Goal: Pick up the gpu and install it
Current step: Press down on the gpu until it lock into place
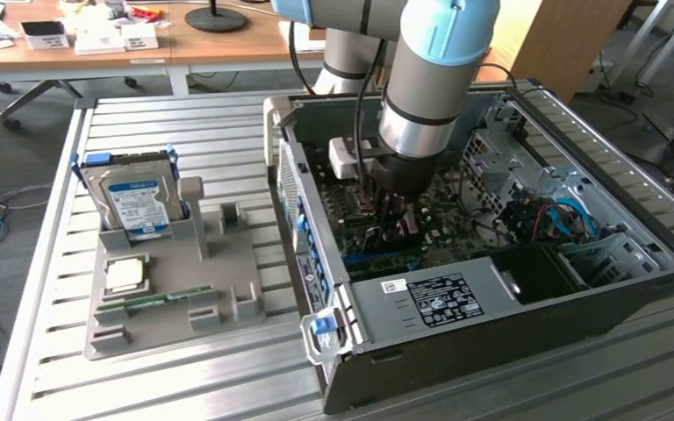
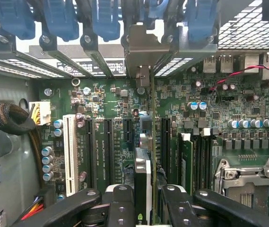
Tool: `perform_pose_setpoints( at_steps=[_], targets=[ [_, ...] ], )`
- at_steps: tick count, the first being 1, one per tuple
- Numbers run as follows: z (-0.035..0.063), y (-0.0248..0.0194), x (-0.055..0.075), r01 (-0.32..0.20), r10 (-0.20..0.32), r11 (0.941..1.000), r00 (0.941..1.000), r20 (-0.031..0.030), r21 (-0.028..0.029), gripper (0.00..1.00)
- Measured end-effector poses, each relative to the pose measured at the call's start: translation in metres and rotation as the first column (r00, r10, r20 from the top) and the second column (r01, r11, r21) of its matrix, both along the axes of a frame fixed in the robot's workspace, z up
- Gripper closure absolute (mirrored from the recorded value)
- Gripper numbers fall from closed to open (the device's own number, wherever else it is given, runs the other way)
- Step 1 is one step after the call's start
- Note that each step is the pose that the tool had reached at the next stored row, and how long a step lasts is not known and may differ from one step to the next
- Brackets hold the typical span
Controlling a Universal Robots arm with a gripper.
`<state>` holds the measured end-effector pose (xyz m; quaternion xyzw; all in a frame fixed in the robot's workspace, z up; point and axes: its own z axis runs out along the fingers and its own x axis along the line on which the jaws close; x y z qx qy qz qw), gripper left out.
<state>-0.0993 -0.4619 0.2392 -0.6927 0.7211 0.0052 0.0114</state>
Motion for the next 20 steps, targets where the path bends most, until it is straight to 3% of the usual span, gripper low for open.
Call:
perform_pose_setpoints(
  at_steps=[20],
  targets=[
    [-0.0012, 0.0, -0.0002, 0.0, 0.0, 1.0, 1.0, 0.0, 0.0001, 0.73]
  ],
)
